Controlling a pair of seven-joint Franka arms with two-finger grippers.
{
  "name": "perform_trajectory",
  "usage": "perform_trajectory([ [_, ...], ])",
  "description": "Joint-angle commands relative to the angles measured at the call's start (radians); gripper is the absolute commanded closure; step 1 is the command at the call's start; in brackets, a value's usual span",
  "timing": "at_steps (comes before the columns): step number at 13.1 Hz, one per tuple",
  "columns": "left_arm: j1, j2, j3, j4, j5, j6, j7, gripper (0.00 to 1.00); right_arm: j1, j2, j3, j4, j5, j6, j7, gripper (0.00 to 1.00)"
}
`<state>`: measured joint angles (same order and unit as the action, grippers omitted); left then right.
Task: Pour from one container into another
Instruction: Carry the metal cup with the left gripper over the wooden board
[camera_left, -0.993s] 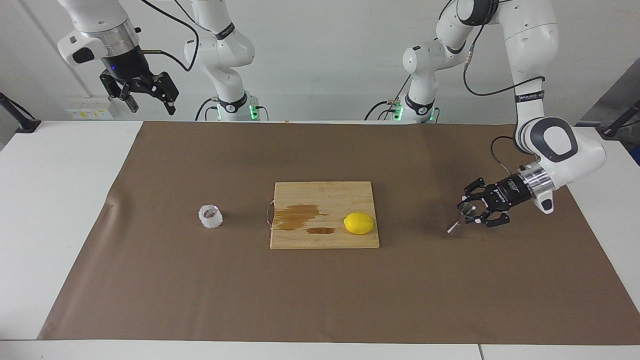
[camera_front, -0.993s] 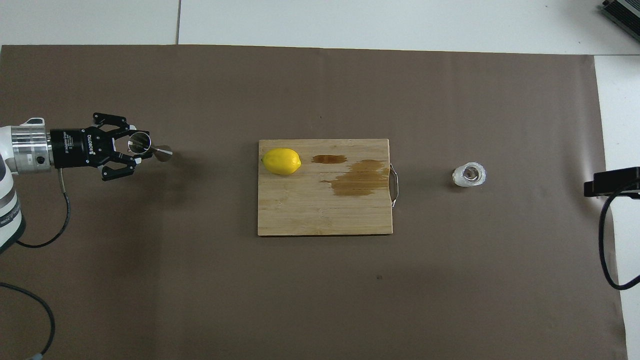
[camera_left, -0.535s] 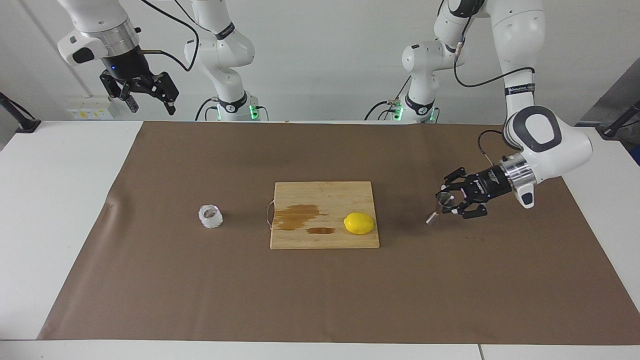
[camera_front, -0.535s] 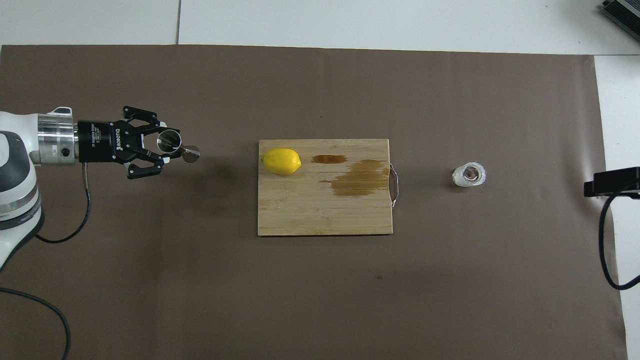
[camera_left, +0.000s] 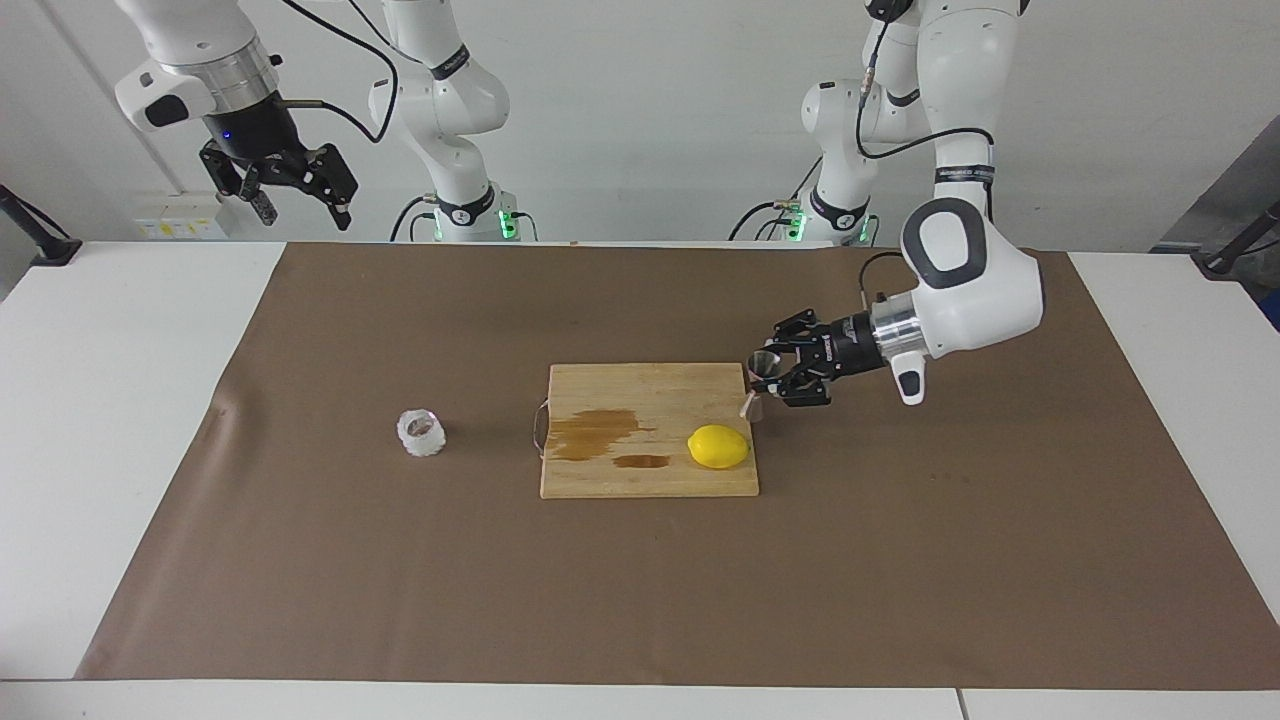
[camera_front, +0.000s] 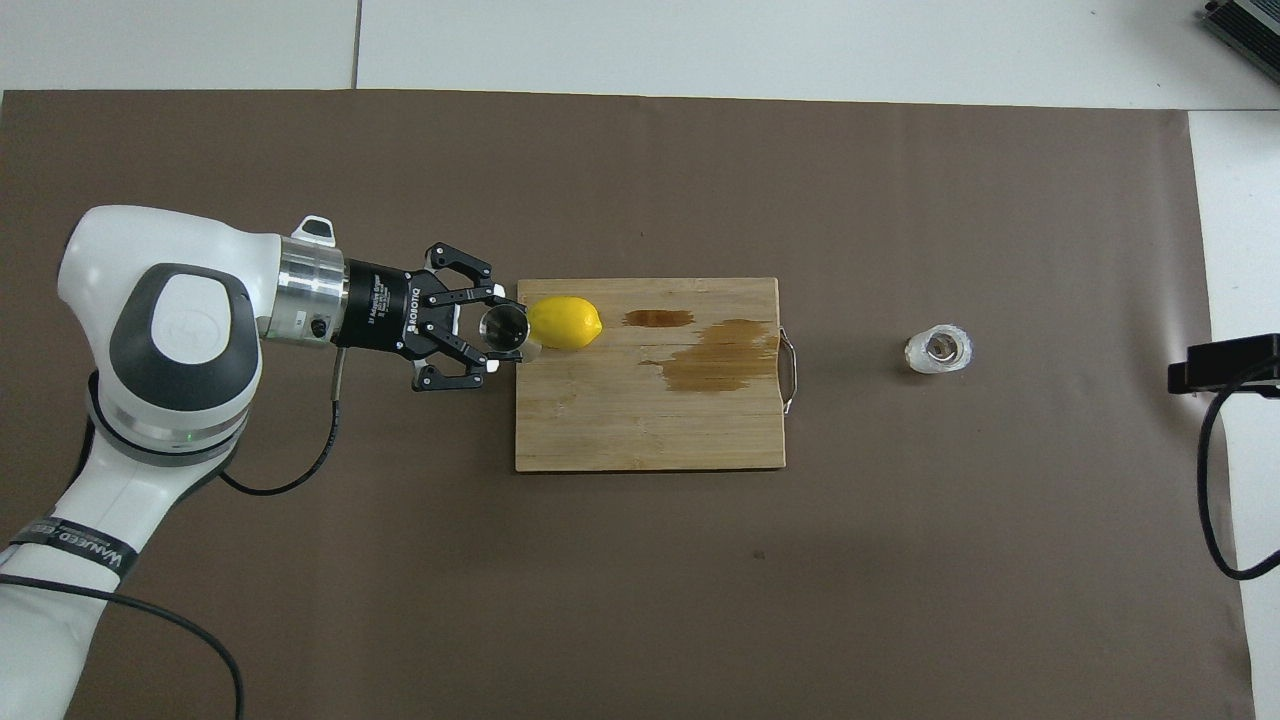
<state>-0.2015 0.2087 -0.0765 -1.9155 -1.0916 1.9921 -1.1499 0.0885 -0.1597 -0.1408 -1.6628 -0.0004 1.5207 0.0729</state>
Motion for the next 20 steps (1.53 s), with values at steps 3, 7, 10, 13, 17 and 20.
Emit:
perform_trajectory([
  [3, -0.200, -0.028, 0.017, -0.051, -0.157, 0.265, -0.112, 1.00, -0.004, -0.020, 0.006, -0.018, -0.016, -0.008, 0.011, 0.00],
  [7, -0.378, -0.009, 0.014, -0.077, -0.396, 0.615, -0.152, 1.00, -0.004, -0.020, 0.006, -0.018, -0.016, -0.007, 0.011, 0.00],
  [10, -0.401, 0.032, -0.009, -0.059, -0.545, 0.714, -0.148, 1.00, -0.004, -0.020, 0.006, -0.018, -0.018, -0.008, 0.010, 0.00],
  [13, -0.397, 0.078, -0.101, -0.030, -0.674, 0.856, -0.146, 1.00, -0.004, -0.020, 0.006, -0.018, -0.016, -0.008, 0.011, 0.00],
  [17, -0.391, 0.129, -0.163, 0.015, -0.672, 0.910, -0.146, 1.00, -0.004, -0.020, 0.006, -0.018, -0.018, -0.008, 0.011, 0.00],
  [20, -0.400, 0.155, -0.166, 0.049, -0.587, 0.909, -0.129, 1.00, -0.004, -0.020, 0.006, -0.018, -0.016, -0.008, 0.011, 0.00],
])
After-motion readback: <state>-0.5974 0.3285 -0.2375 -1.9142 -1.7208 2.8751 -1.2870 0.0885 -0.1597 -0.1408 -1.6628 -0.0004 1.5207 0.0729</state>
